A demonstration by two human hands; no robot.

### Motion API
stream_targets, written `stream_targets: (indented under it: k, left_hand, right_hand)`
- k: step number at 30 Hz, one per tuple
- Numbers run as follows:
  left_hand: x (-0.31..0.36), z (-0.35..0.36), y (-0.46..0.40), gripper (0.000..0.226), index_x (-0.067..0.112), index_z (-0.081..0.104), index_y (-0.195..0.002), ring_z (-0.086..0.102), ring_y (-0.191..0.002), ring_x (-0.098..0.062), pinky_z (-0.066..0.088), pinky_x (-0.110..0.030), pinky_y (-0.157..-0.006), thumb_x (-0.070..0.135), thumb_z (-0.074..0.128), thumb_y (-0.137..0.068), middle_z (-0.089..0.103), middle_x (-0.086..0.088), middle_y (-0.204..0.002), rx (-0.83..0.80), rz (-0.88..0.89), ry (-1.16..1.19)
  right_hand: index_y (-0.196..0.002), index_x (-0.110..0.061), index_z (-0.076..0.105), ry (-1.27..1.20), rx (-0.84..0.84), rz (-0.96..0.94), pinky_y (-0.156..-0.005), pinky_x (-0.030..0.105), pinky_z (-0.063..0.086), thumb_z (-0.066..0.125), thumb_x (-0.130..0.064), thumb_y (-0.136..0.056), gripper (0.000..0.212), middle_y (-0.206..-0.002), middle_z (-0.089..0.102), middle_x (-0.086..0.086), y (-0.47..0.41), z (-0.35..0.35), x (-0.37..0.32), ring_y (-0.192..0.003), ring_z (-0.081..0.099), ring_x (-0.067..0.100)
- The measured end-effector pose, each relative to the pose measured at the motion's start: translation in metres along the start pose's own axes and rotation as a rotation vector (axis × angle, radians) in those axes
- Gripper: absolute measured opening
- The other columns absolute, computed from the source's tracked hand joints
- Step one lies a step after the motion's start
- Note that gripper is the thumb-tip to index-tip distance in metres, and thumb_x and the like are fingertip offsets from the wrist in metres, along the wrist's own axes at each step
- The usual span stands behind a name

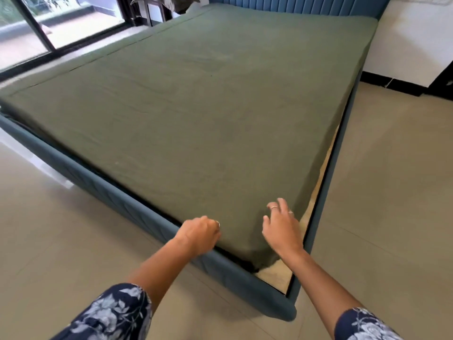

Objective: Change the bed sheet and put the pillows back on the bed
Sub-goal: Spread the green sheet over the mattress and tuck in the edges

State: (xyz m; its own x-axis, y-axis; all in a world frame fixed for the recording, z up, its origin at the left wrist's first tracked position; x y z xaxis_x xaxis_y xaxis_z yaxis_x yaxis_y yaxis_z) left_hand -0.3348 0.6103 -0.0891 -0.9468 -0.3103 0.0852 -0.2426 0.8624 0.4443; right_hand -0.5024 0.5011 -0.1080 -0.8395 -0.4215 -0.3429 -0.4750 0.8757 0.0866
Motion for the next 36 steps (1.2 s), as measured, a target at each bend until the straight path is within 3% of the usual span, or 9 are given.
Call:
stream_targets:
  k: [6,12,18,21,24,27,29,32,36]
  left_hand:
    - [-0.07,-0.004,-0.036,0.067,0.019,0.018,-0.152,0.017,-0.146,-0.028,0.023,-0.042,-0.115,0.054,0.036,-0.098,0.018,-0.004,-0.159,0.106,-0.109,-0.037]
    - [-0.153,0.0,-0.088,0.072,0.018,0.003,-0.155,-0.005,-0.149,-0.023,0.006,-0.044,-0.12,0.059,0.019,-0.098,-0.005,0.0,-0.162,0.165,-0.184,0.031]
    - [-0.175,0.061,-0.065,0.086,0.022,0.011,-0.154,0.004,-0.149,-0.02,0.013,-0.044,-0.118,0.067,0.003,-0.081,0.002,0.006,-0.161,0.18,-0.138,0.202]
    - [-0.18,0.049,-0.062,0.077,0.021,0.036,-0.148,0.031,-0.142,-0.022,0.033,-0.047,-0.109,0.064,0.018,-0.087,0.026,0.004,-0.156,0.184,-0.123,0.211]
    - [-0.203,0.04,-0.065,0.073,0.027,0.031,-0.149,0.026,-0.145,-0.022,0.019,-0.048,-0.115,0.064,0.009,-0.091,0.023,0.006,-0.158,0.196,-0.036,0.149]
    - [-0.251,0.028,-0.083,0.067,0.026,0.053,-0.137,0.049,-0.131,-0.026,0.041,-0.049,-0.103,0.063,0.022,-0.09,0.048,0.001,-0.145,0.299,-0.141,0.185]
    - [-0.292,0.021,-0.095,0.078,0.023,0.04,-0.146,0.036,-0.14,-0.027,0.032,-0.051,-0.109,0.066,0.016,-0.085,0.034,-0.002,-0.154,0.3,-0.268,0.199]
    - [-0.339,0.026,-0.097,0.097,0.023,0.005,-0.154,0.004,-0.149,-0.022,0.007,-0.047,-0.118,0.072,-0.007,-0.071,-0.003,-0.002,-0.162,0.218,-0.42,0.229]
    - [-0.349,0.042,-0.083,0.09,0.009,0.04,-0.145,0.046,-0.133,-0.028,0.035,-0.049,-0.108,0.069,0.018,-0.082,0.037,-0.013,-0.151,0.153,-0.467,0.217]
  right_hand:
    - [-0.151,-0.016,0.024,0.116,-0.274,-0.422,-0.119,0.034,0.004,0.037,-0.044,-0.1,0.06,-0.161,0.0,-0.001,-0.034,0.045,-0.082,-0.148,0.003,0.015]
    - [-0.154,-0.021,0.01,0.151,-0.334,-0.485,-0.118,0.035,-0.002,0.031,-0.055,-0.098,0.068,-0.161,-0.006,-0.003,-0.109,0.091,-0.155,-0.148,-0.004,0.012]
    - [-0.146,-0.012,0.038,0.197,-0.215,-0.332,-0.115,0.037,0.016,0.02,-0.048,-0.099,0.062,-0.153,0.033,0.007,-0.048,0.145,-0.157,-0.142,0.03,0.019]
    - [-0.147,-0.014,0.034,0.305,-0.26,-0.34,-0.115,0.037,0.008,0.009,-0.053,-0.099,0.067,-0.153,0.033,0.008,-0.046,0.136,-0.158,-0.145,0.014,0.017]
    - [-0.147,-0.019,0.033,0.34,-0.269,-0.359,-0.113,0.044,0.009,0.01,-0.061,-0.096,0.07,-0.154,0.032,0.006,-0.055,0.132,-0.172,-0.144,0.013,0.017]
    - [-0.152,-0.026,0.017,0.28,-0.202,-0.44,-0.116,0.041,0.003,0.008,-0.066,-0.093,0.072,-0.16,0.009,-0.002,-0.098,0.131,-0.217,-0.146,0.009,0.012]
    - [-0.152,-0.029,-0.004,0.143,-0.265,-0.426,-0.117,0.034,-0.008,0.0,-0.071,-0.081,0.083,-0.158,-0.016,-0.008,-0.134,0.141,-0.258,-0.146,-0.009,0.007]
    - [-0.152,-0.024,-0.007,0.106,-0.35,-0.418,-0.116,0.035,-0.012,-0.007,-0.073,-0.073,0.094,-0.156,-0.021,-0.007,-0.154,0.169,-0.311,-0.146,-0.013,0.01]
    - [-0.143,-0.005,0.041,0.248,-0.26,-0.504,-0.113,0.04,0.01,0.027,-0.05,-0.091,0.07,-0.153,0.032,0.011,-0.126,0.198,-0.321,-0.141,0.032,0.021]
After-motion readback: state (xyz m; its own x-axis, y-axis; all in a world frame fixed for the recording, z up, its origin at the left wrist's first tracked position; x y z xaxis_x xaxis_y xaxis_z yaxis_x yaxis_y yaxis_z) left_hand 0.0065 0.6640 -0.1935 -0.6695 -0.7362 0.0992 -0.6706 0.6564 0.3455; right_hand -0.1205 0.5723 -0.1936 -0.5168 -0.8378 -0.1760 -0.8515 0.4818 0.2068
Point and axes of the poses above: each hand's wrist, its own y-axis away from the middle knuckle, its own z-axis out of the palm, x = y × z, the point moved 1 cm from there along -y, towards the middle knuckle
